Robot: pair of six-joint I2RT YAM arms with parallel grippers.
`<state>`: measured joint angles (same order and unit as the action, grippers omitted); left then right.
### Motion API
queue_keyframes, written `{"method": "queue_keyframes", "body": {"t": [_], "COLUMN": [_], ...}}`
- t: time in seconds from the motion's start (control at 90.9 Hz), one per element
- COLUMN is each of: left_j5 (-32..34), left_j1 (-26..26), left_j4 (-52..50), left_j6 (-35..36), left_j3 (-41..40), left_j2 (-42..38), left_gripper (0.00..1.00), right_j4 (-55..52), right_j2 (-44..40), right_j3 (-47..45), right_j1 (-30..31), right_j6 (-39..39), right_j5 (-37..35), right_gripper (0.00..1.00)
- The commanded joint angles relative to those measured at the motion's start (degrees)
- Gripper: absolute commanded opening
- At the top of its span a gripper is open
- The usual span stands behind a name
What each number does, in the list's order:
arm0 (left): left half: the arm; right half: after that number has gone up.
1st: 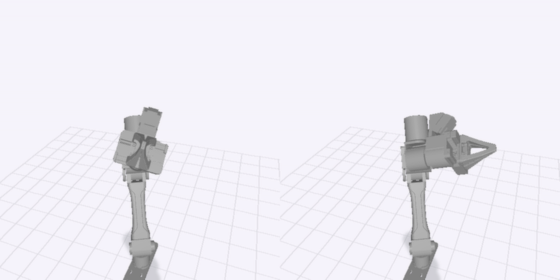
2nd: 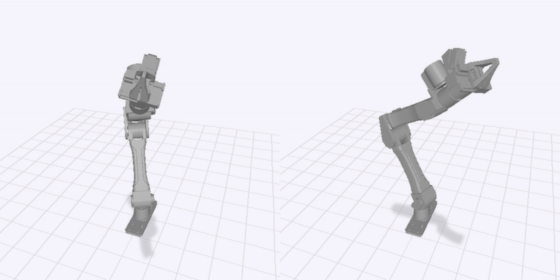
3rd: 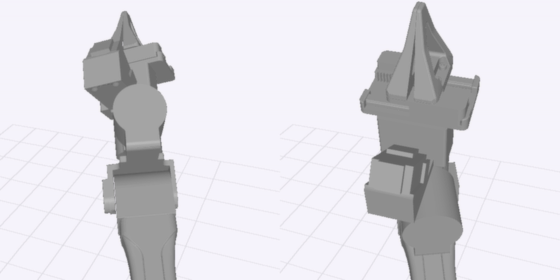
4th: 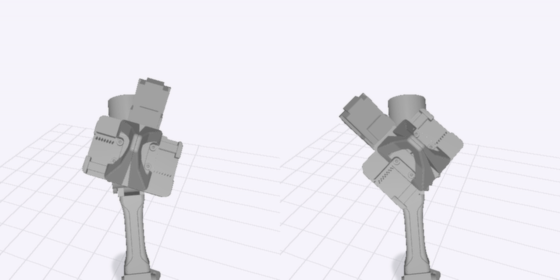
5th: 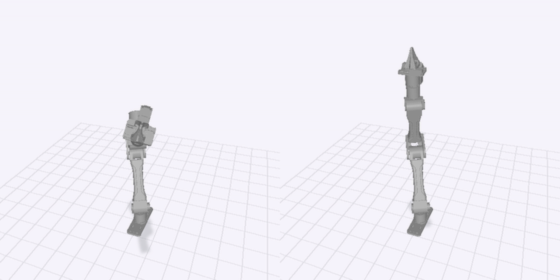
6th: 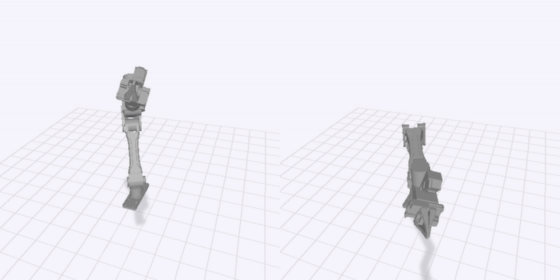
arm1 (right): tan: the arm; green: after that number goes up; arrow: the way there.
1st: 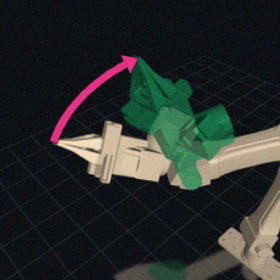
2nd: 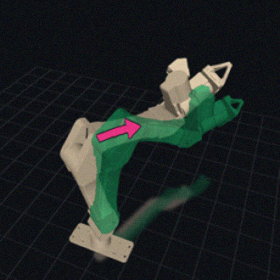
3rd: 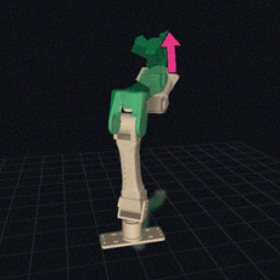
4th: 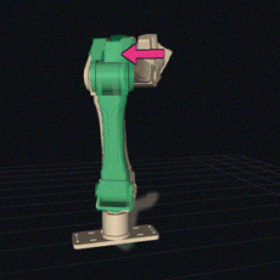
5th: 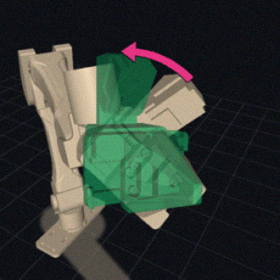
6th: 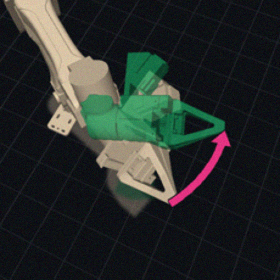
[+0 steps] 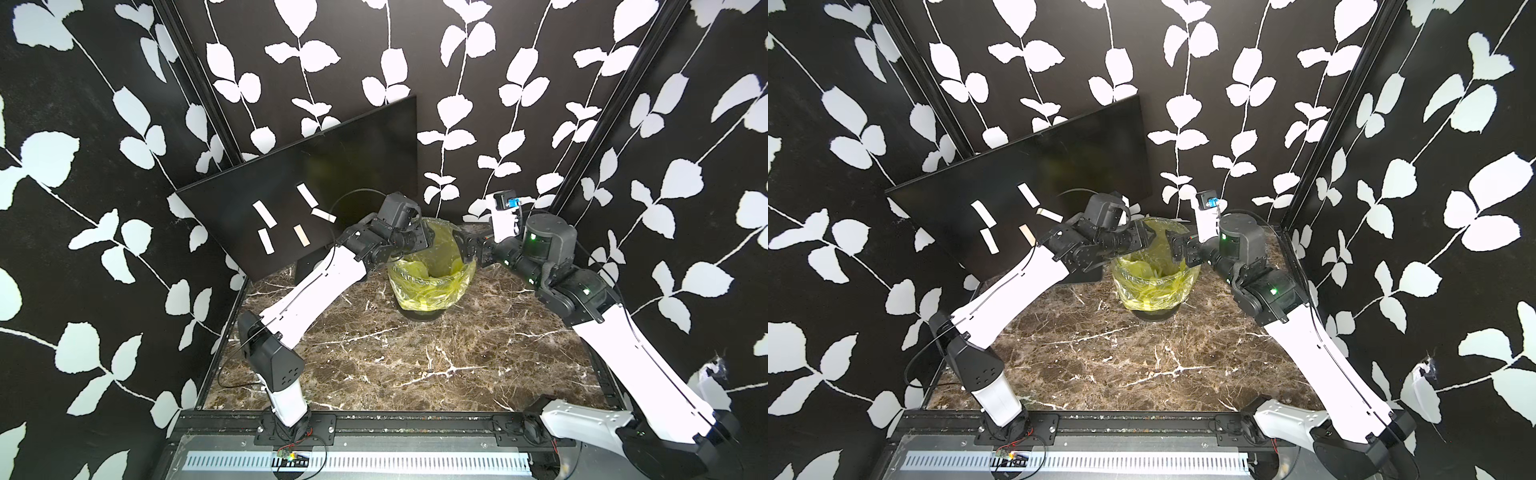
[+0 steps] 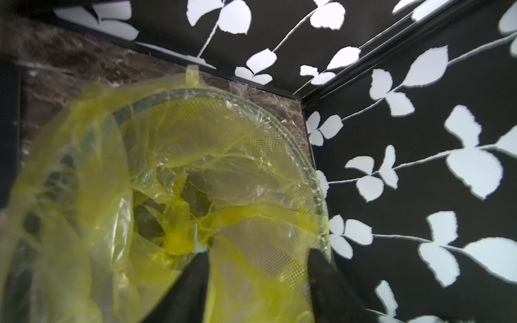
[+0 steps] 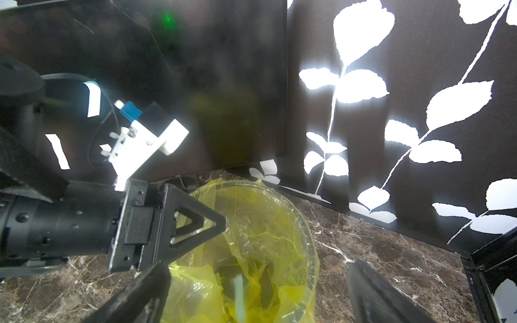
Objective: Remove the sticky note from the monitor
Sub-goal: Place the sticky note in the trash bin, then tear off the sticky note from the monitor.
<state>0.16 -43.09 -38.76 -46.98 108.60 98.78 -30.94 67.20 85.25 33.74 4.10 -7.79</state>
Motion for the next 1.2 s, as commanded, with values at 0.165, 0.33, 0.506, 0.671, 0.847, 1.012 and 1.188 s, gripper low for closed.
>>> {"method": "queue_keyframes", "body": {"t": [0.165,0.33,0.506,0.671,0.847,1.012,1.188], "left_j5": [7.97,9.79,7.62,-1.08,-8.07,-10.80,-10.18], "left_j1": [0.69,6.85,16.47,26.49,34.69,37.59,37.64], "left_j4": [-7.37,-9.64,-3.57,8.53,19.78,32.25,40.22], "left_j6": [5.47,9.36,8.48,1.23,-4.94,-11.19,-14.97], "left_j3": [4.21,1.51,-11.39,-25.73,-34.09,-39.00,-40.56], "left_j2": [-6.34,-14.02,-26.05,-35.16,-37.25,-35.83,-33.63], "left_gripper": [0.74,0.79,0.80,0.81,0.83,0.83,0.82], "right_j4": [1.69,3.07,3.81,3.91,4.93,5.84,6.92], "right_j2": [1.30,2.20,3.31,3.92,4.16,3.84,3.57], "right_j3": [-0.26,-0.07,0.35,0.87,0.58,0.07,-0.82], "right_j1": [-0.42,-0.43,-0.34,-0.34,-0.34,-0.27,0.36], "right_j6": [-0.96,0.04,1.29,1.70,2.42,2.67,2.41], "right_j5": [1.05,4.33,6.06,6.80,7.59,8.36,9.57], "right_gripper": [1.00,1.00,1.00,1.00,1.00,1.00,1.00]}}
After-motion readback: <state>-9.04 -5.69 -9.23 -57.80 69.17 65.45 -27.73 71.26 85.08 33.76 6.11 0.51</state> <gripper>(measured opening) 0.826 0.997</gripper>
